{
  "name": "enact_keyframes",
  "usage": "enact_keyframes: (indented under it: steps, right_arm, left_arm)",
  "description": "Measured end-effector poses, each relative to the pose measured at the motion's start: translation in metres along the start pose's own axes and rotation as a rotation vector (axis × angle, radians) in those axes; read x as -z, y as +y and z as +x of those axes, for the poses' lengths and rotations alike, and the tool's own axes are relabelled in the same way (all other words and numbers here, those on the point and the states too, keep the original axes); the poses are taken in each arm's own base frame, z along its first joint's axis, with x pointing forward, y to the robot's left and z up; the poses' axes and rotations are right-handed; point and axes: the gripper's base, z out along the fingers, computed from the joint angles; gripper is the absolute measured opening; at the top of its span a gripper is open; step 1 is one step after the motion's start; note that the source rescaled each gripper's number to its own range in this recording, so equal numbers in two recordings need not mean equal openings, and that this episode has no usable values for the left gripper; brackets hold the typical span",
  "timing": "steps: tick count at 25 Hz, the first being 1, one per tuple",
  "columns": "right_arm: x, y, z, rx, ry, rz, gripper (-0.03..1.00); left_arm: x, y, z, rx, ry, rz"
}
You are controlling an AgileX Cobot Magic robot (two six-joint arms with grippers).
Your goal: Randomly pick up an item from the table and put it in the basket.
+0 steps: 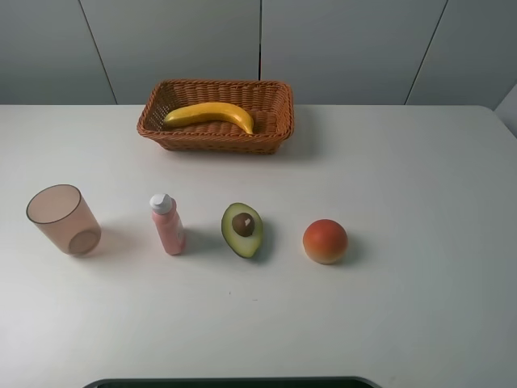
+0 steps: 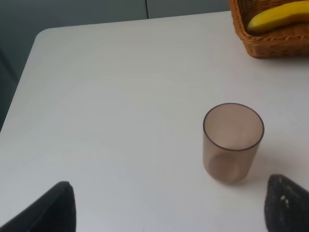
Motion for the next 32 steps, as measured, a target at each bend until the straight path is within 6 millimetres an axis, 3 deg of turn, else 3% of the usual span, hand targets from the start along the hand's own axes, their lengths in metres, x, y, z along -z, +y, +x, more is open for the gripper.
enact_keyframes:
  steps: [32]
  right_arm:
    - [0.0007, -0.0025, 0.0003, -0.017, -0.006, 0.004, 1.00]
  left_arm:
    - [0.0000, 0.0002, 0.0000, -0.001, 0.000, -0.002]
